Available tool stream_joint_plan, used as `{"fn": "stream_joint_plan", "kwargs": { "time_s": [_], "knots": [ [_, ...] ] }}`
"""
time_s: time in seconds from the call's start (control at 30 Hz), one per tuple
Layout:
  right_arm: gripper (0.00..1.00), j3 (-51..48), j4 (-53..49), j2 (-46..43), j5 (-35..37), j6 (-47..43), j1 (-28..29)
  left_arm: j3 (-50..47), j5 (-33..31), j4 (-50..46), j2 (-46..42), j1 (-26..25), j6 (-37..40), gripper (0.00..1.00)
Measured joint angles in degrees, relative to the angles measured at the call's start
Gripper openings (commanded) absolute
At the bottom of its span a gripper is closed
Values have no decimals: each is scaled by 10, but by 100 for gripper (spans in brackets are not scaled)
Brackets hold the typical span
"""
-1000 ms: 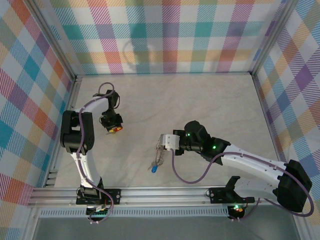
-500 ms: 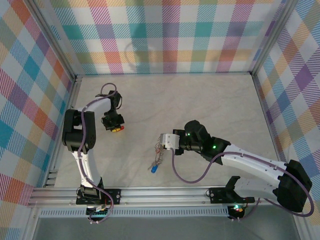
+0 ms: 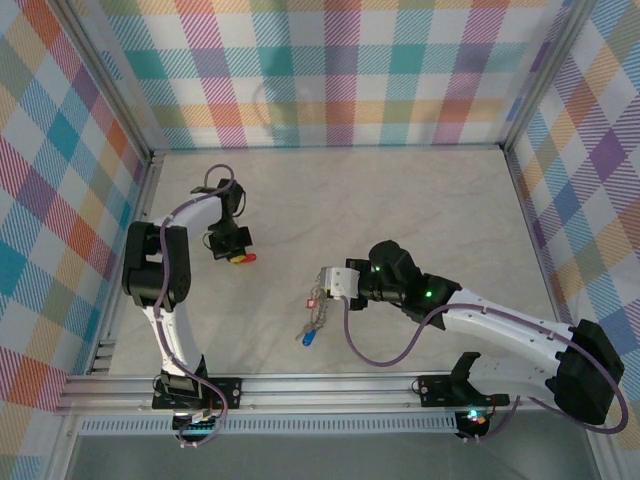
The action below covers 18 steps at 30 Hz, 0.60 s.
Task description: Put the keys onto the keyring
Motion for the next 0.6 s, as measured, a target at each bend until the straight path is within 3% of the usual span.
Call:
{"fn": "stream_joint_plan", "kwargs": {
  "time_s": [0.33,0.6],
  "knots": [
    [0,0,-14,0,-31,12,0,3,125,-12,-107,-12,69,0],
    [0,0,-4,3,-78,40,-2,3,286,11,-227,-92,211,0]
  ]
}}
